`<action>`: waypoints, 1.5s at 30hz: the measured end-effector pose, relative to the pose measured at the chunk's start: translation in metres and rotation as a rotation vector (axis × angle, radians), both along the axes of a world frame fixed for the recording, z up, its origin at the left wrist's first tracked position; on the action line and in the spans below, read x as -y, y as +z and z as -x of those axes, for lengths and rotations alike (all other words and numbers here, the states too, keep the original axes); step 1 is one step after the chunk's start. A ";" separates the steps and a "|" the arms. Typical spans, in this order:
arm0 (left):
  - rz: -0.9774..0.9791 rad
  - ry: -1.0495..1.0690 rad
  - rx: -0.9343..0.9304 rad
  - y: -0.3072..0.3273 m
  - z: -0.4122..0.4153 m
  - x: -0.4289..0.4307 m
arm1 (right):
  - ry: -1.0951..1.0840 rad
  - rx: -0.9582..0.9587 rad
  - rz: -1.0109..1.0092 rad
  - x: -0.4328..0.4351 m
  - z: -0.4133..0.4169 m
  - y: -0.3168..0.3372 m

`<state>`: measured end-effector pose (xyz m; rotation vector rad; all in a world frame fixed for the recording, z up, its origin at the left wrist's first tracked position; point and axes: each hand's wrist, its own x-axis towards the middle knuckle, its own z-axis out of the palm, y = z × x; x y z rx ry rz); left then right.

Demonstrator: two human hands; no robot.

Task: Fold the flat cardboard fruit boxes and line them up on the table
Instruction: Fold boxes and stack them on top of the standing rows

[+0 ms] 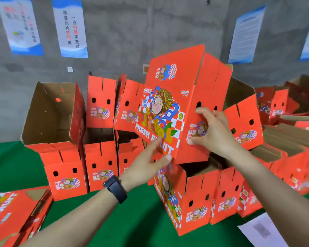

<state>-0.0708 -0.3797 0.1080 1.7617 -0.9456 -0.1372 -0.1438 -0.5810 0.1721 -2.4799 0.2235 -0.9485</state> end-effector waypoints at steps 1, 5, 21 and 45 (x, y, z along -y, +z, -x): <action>-0.034 -0.032 -0.011 0.002 -0.003 0.011 | -0.017 0.007 -0.001 0.009 -0.003 -0.002; -0.193 -0.122 0.046 0.012 -0.013 0.055 | -0.170 -0.006 0.066 0.045 -0.013 -0.007; -0.300 -0.152 -0.011 0.025 -0.041 0.220 | -0.515 -0.190 0.346 0.154 -0.035 -0.026; -0.459 -0.167 0.184 -0.004 -0.080 0.239 | -0.527 -0.204 0.625 0.179 -0.115 -0.056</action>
